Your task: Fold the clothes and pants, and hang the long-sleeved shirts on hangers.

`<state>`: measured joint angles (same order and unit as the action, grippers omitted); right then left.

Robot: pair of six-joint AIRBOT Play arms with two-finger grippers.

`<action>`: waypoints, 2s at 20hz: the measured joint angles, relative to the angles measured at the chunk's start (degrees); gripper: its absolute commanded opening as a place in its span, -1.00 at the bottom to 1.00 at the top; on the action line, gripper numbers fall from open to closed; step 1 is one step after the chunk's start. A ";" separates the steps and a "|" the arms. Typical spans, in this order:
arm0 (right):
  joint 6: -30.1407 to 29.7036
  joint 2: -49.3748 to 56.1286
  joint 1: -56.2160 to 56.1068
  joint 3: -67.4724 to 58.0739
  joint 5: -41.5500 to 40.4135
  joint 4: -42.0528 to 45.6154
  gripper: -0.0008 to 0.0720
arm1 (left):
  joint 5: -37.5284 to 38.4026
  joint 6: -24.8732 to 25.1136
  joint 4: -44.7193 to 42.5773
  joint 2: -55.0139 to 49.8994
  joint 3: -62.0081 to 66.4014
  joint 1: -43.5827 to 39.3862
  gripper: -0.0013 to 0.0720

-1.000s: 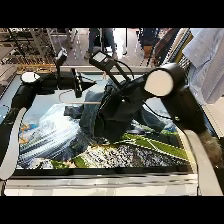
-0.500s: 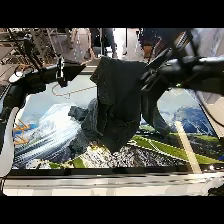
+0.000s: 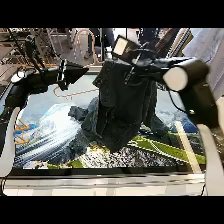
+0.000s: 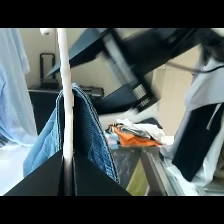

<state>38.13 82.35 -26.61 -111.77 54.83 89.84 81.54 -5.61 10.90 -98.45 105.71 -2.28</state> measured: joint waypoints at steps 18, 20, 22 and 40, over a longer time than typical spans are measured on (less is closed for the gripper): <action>11.39 3.91 1.18 3.17 6.69 4.00 -0.90 | -9.94 -58.53 -51.21 4.66 11.69 6.78 0.31; 18.75 3.80 2.73 2.21 4.90 7.58 -0.90 | -7.08 -65.29 -58.14 7.13 8.41 5.75 0.23; 25.20 3.78 4.17 0.81 4.11 10.49 -0.90 | -7.13 -67.78 -58.97 9.99 1.46 3.08 0.55; 36.33 0.37 6.56 -3.45 6.97 12.92 -0.90 | -59.80 -100.83 -75.19 9.81 -32.24 -31.65 0.60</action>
<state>74.46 82.72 -20.05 -115.22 61.80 102.76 21.74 -106.43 -64.29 -88.64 73.47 -33.93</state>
